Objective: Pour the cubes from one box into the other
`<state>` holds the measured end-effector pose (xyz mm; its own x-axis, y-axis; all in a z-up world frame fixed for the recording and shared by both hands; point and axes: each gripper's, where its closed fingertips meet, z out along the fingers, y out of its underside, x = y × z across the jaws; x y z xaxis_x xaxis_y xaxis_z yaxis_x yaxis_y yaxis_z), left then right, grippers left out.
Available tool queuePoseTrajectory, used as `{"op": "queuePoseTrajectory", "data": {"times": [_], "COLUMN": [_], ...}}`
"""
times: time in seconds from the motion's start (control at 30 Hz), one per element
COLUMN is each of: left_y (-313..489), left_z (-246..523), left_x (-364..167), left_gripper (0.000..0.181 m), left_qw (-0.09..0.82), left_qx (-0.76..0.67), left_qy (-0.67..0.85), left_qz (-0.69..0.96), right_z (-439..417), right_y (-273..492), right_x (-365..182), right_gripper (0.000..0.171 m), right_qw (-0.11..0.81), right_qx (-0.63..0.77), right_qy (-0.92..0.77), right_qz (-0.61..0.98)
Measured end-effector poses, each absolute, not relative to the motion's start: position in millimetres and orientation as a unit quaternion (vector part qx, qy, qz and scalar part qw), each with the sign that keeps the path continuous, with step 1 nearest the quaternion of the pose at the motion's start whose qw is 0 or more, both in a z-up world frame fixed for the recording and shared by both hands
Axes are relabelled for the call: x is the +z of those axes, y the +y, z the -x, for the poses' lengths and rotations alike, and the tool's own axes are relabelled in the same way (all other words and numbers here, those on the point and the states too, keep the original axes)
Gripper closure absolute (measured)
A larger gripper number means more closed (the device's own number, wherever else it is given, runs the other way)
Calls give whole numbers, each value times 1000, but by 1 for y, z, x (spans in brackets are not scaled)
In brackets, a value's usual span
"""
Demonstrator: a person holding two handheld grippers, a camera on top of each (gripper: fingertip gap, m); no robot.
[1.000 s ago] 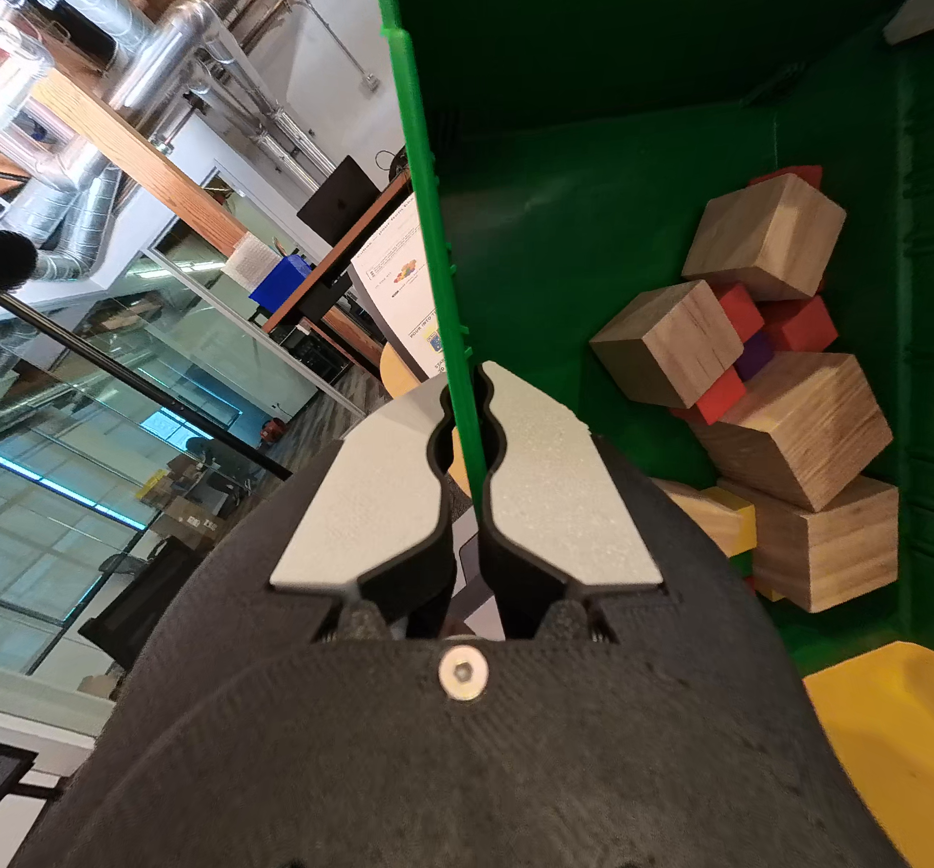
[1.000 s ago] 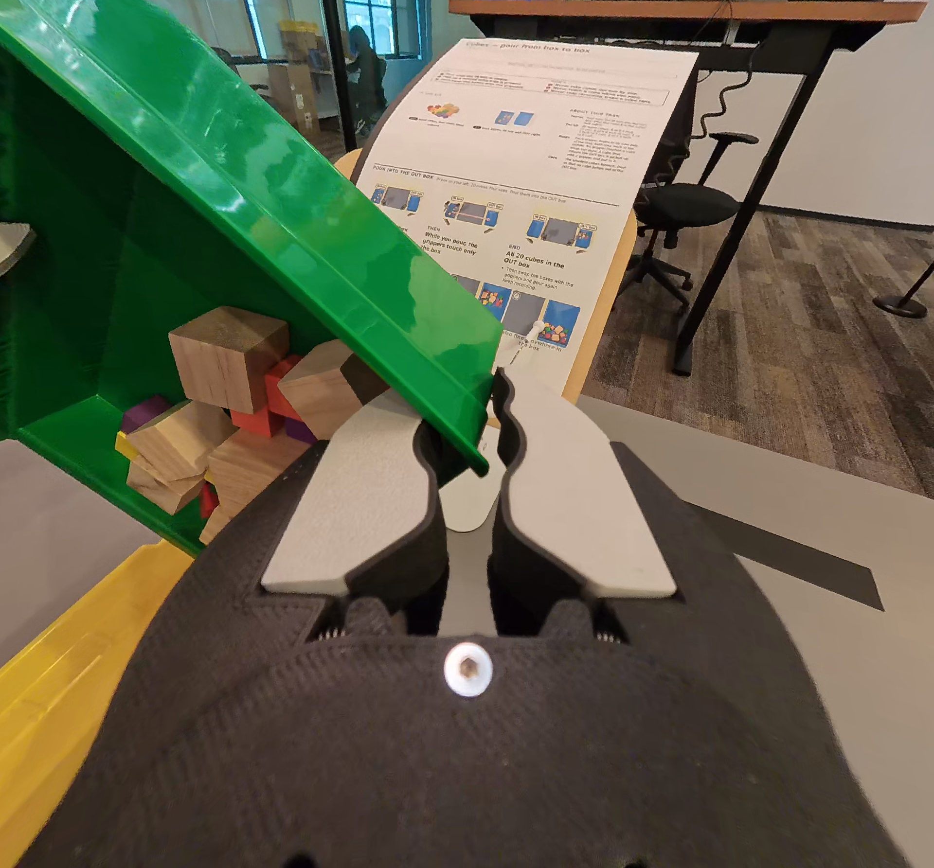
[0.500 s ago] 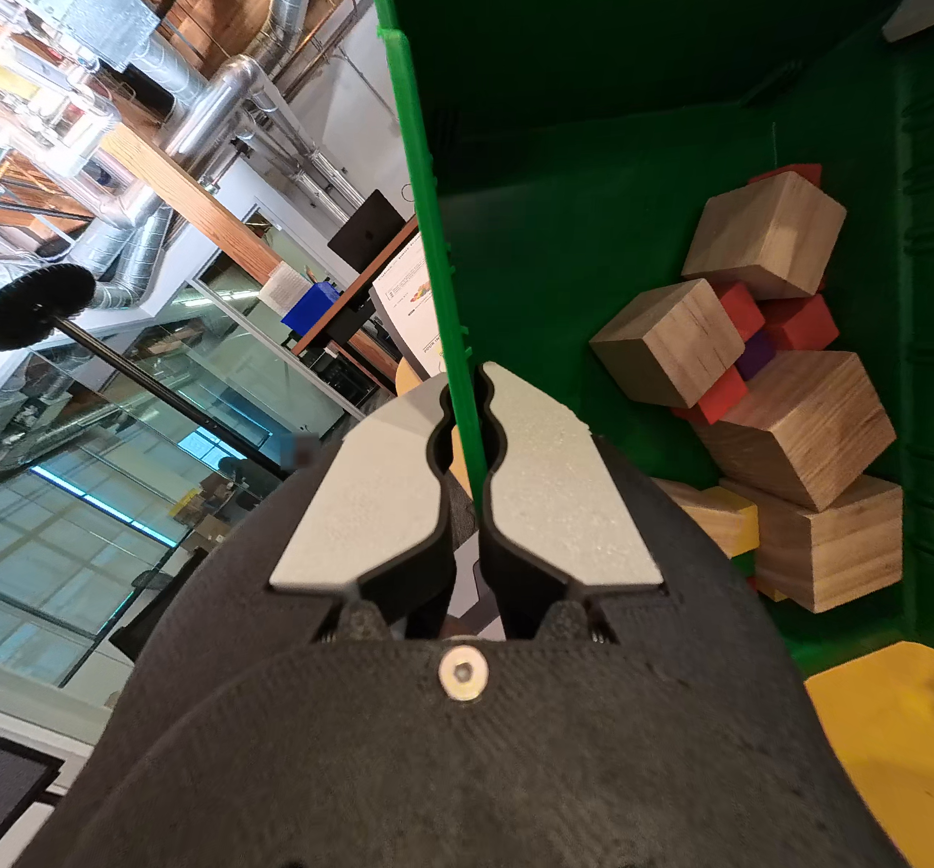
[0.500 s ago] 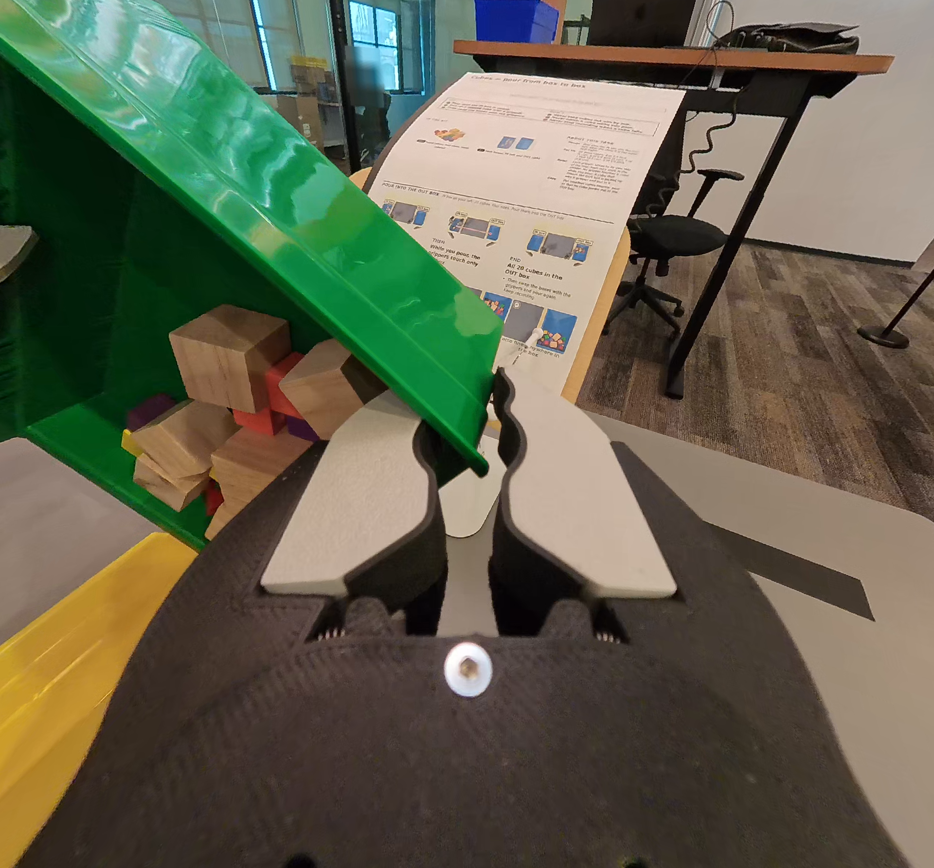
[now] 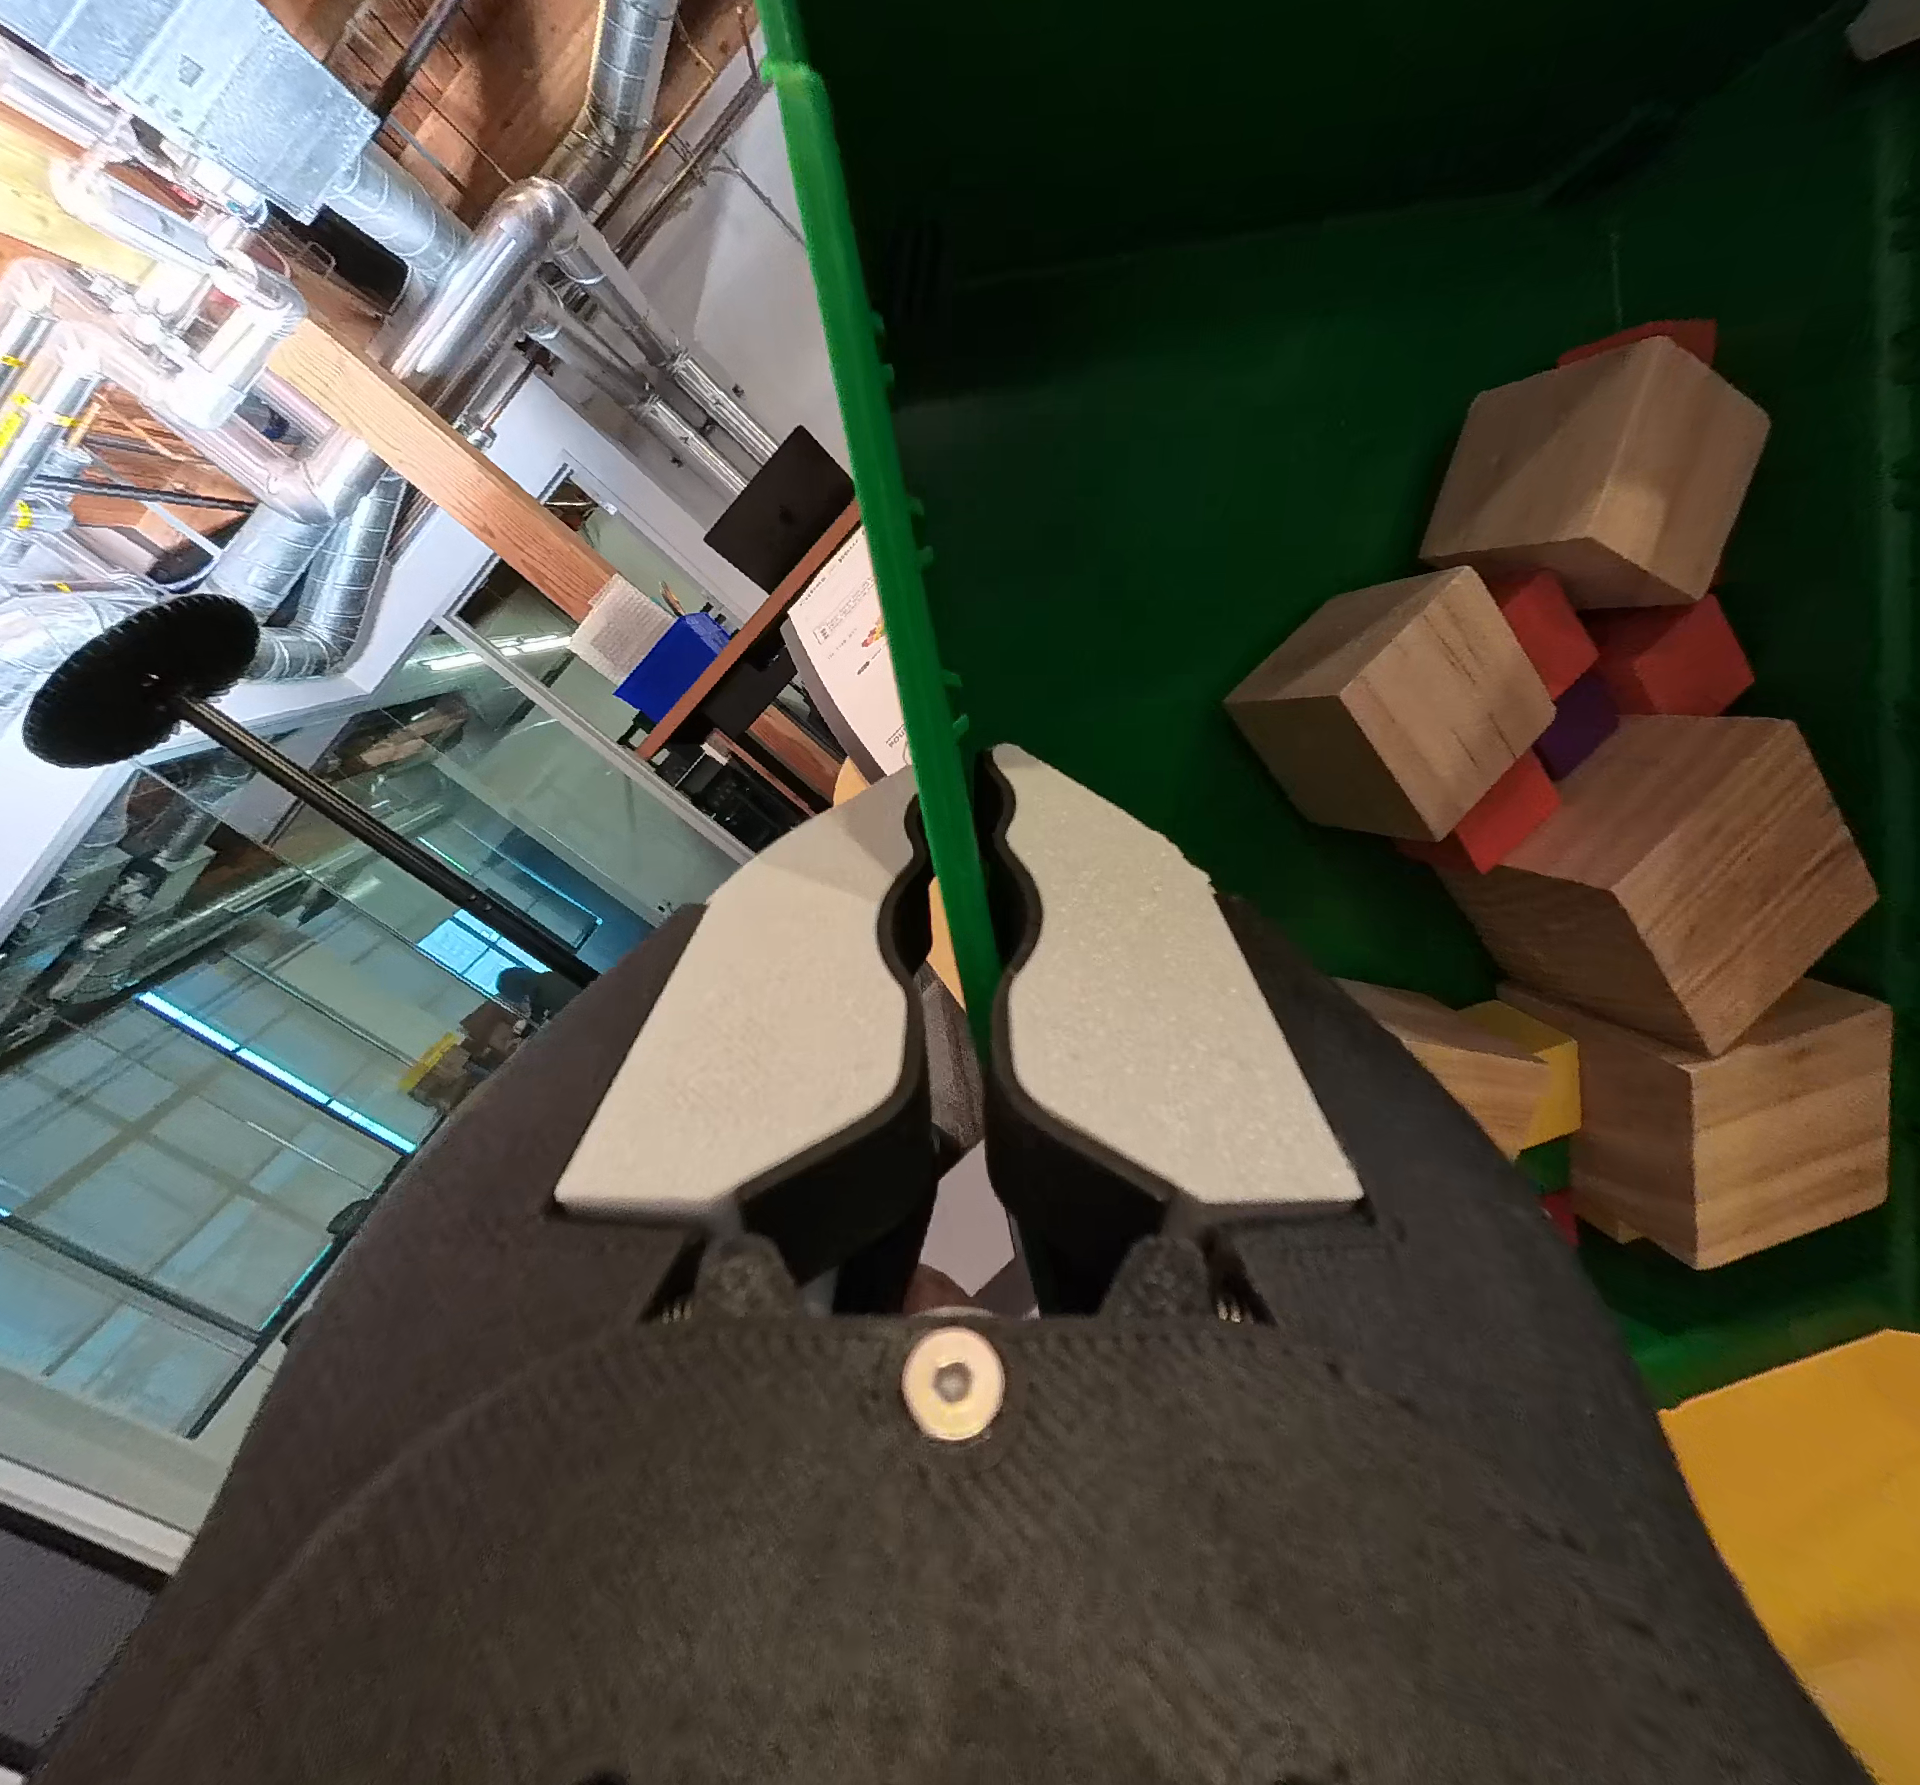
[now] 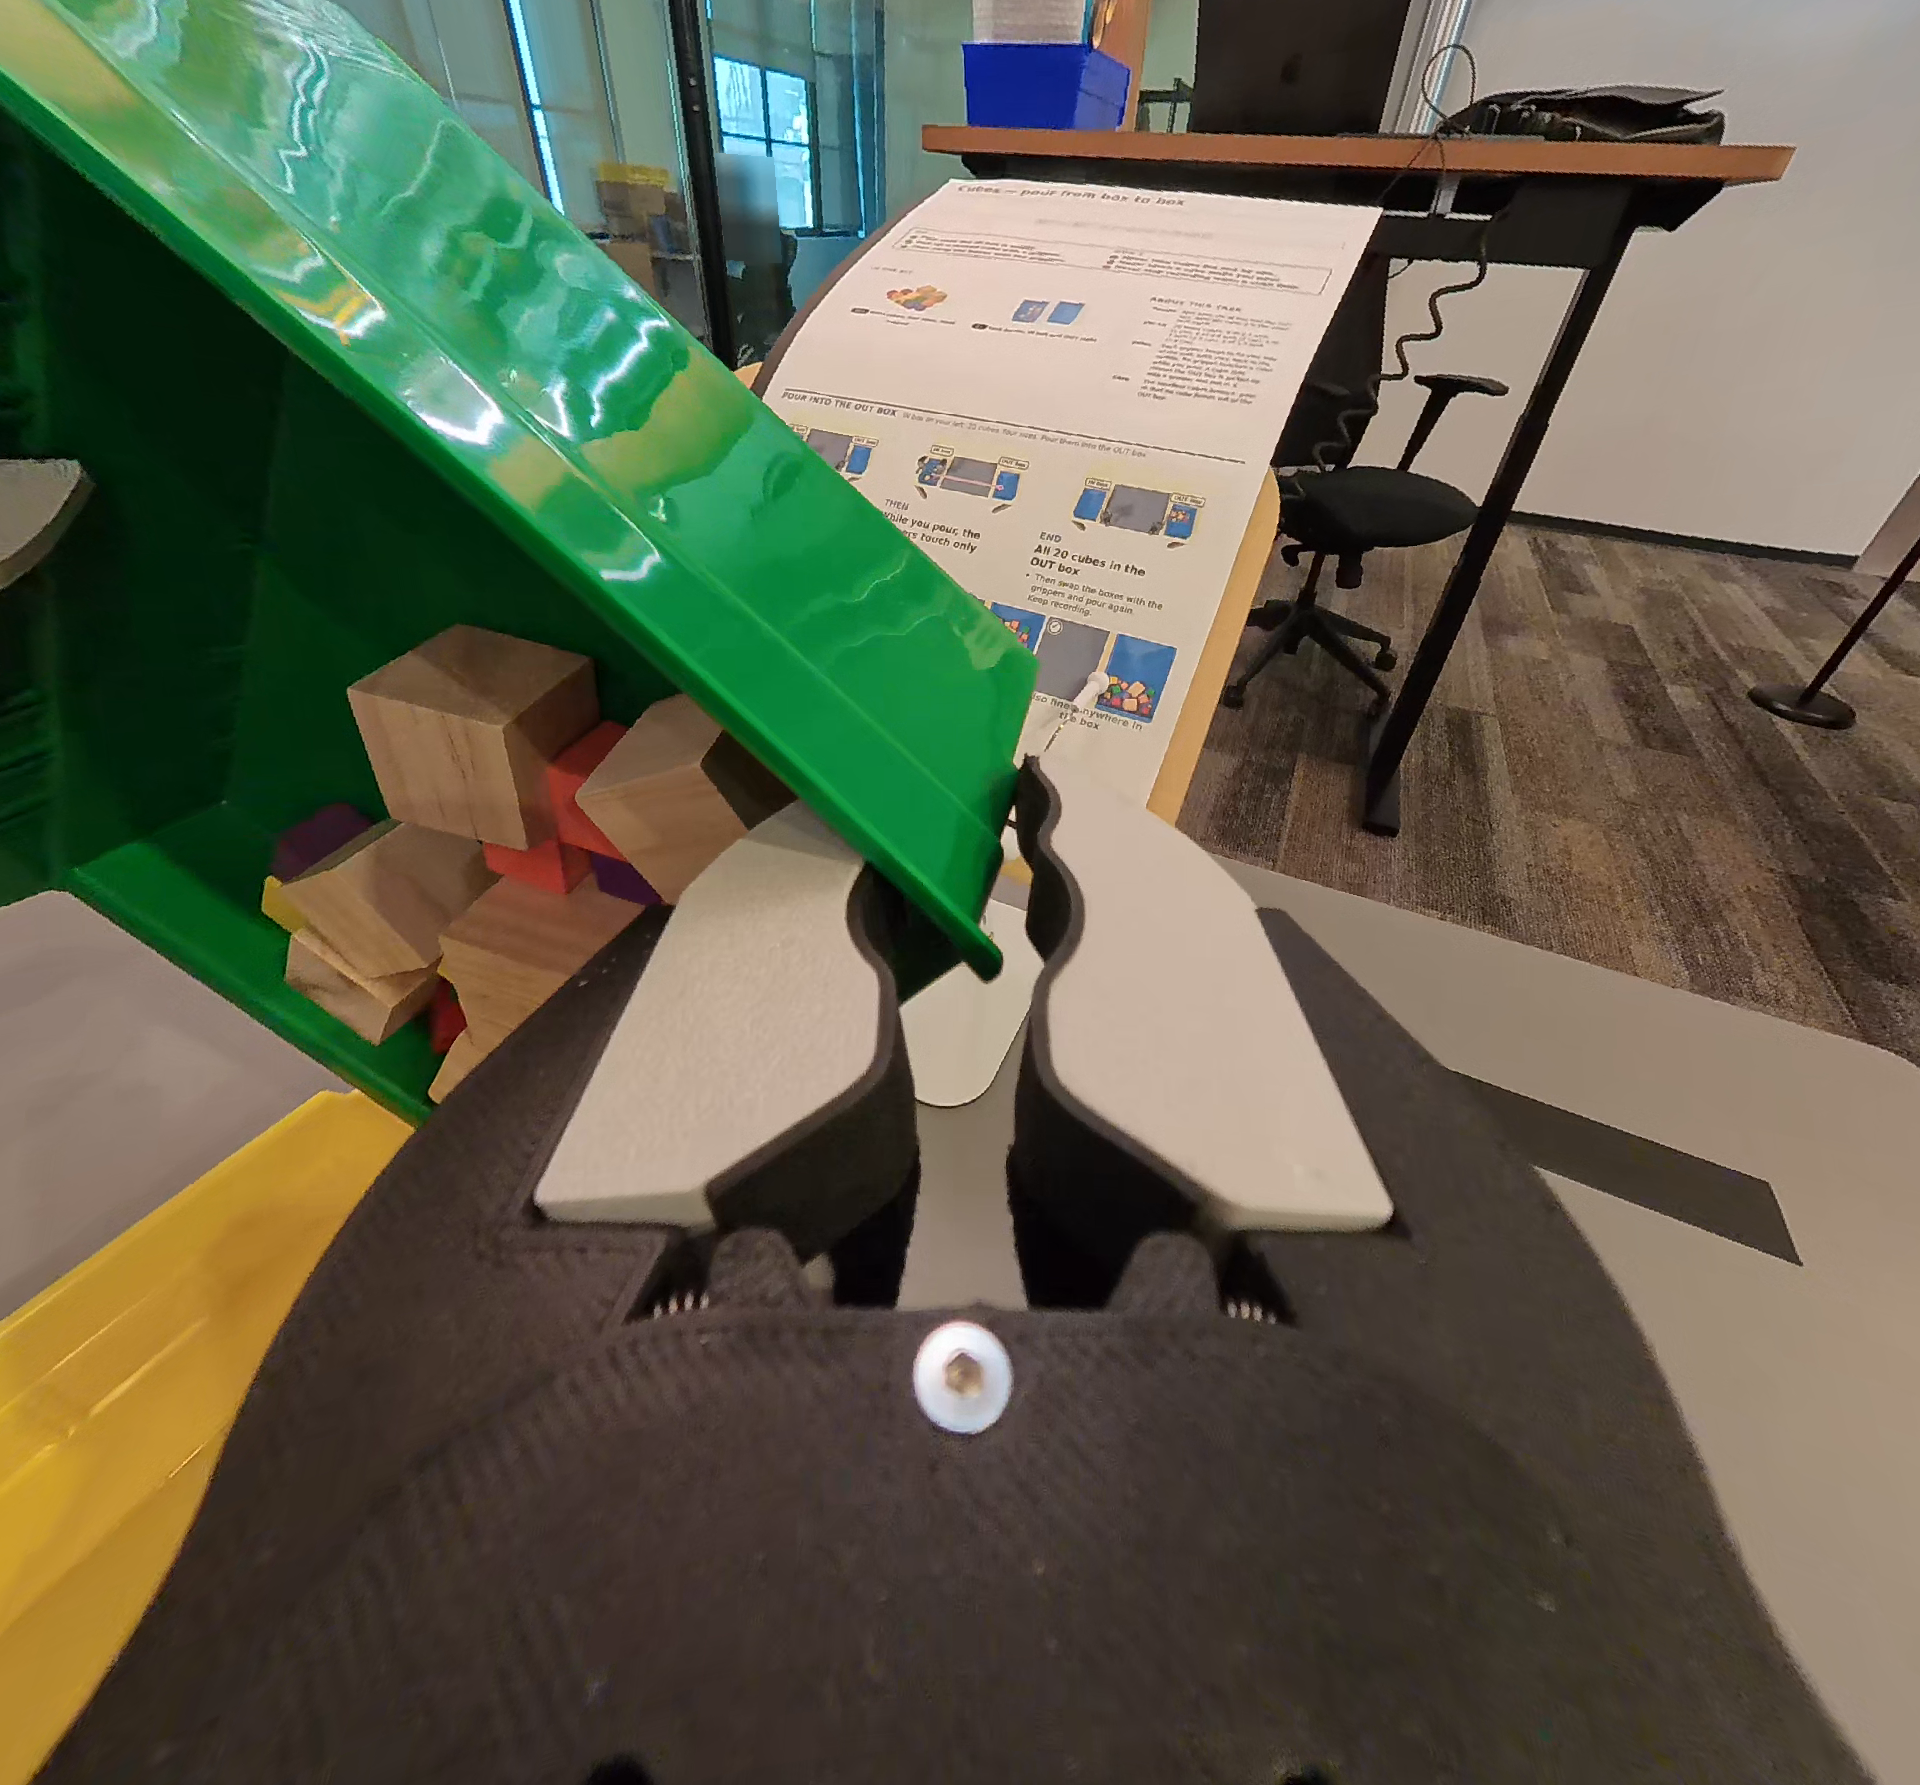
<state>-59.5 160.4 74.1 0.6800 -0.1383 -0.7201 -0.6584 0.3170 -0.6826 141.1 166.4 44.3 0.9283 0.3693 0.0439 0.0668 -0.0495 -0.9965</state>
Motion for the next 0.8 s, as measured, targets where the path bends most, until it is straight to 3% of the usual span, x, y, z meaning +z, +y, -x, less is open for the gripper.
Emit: {"op": "queuePoseTrajectory", "data": {"times": [0.8], "left_y": [162], "left_z": [68], "left_x": [73], "left_gripper": [178], "left_qw": [747], "left_qx": [164], "left_qy": [353], "left_qz": [540], "right_z": [-135], "right_y": [152], "right_x": [50], "right_gripper": [159], "right_qw": [684], "right_qx": [39], "right_qy": [-135], "right_qz": [716]}}
